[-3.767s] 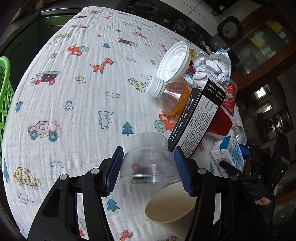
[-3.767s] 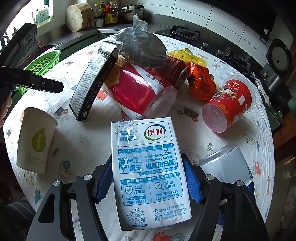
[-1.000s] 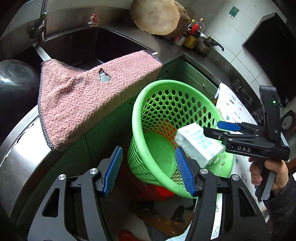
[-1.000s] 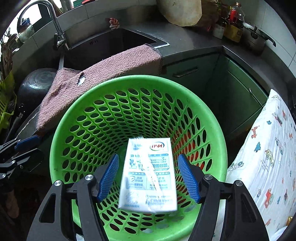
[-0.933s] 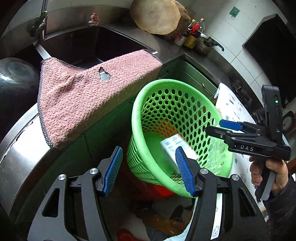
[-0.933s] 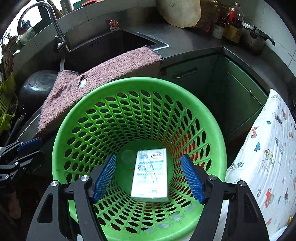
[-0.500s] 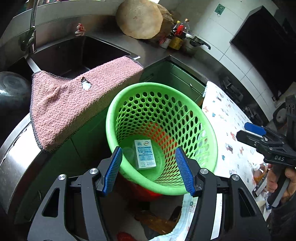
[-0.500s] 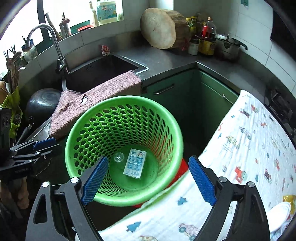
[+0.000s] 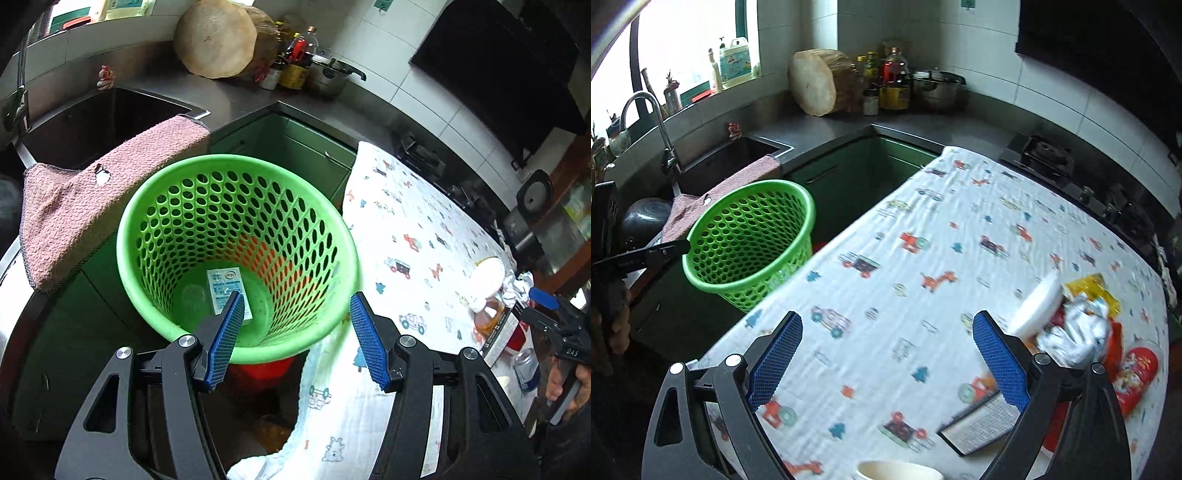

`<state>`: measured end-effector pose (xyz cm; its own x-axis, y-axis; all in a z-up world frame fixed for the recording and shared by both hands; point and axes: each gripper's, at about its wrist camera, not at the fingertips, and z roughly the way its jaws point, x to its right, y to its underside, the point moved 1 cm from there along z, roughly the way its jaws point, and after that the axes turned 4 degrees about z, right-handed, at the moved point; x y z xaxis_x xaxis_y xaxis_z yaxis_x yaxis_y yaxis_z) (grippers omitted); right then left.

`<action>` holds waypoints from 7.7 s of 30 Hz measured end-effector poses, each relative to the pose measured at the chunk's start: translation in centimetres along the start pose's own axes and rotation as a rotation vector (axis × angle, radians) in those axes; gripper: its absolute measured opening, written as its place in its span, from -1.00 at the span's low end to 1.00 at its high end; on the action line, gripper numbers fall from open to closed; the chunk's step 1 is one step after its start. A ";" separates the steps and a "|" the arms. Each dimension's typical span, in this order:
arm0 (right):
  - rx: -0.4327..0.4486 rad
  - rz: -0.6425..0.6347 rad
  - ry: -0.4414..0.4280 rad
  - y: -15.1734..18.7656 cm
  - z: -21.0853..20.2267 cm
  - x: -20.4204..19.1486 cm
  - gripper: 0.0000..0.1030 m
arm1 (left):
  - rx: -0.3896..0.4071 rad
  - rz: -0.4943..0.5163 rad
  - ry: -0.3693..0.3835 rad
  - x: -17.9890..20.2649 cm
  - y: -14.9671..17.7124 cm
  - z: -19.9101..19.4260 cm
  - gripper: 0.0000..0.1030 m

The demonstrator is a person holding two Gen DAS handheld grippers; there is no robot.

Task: Collect trash
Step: 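Grasp the black-and-white box with the right tool, then grasp the white paper cup with the left tool, then carry the paper cup into the green basket and open the left tool, then lower the black box into the green basket and open the right tool, then grasp the crumpled foil wrapper with the right tool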

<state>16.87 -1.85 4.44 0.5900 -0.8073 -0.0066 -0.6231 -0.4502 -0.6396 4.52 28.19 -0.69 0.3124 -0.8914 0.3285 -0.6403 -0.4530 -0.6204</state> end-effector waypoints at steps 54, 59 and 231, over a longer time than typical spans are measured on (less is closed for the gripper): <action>-0.058 0.456 0.000 13.4 -2.2 11.9 -0.16 | -0.274 0.106 0.268 18.3 12.2 3.4 0.63; -0.029 0.437 -0.034 15.1 -3.9 12.5 -0.27 | -0.340 0.048 0.309 21.4 13.9 4.6 0.63; -0.020 0.219 0.190 3.4 3.3 16.2 -0.10 | -0.225 0.173 0.037 12.9 0.9 9.5 0.64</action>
<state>26.04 -15.24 -0.32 0.3344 -0.9424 0.0026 -0.7365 -0.2631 -0.6231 14.65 16.14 -3.84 0.1618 -0.9520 0.2598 -0.8229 -0.2755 -0.4970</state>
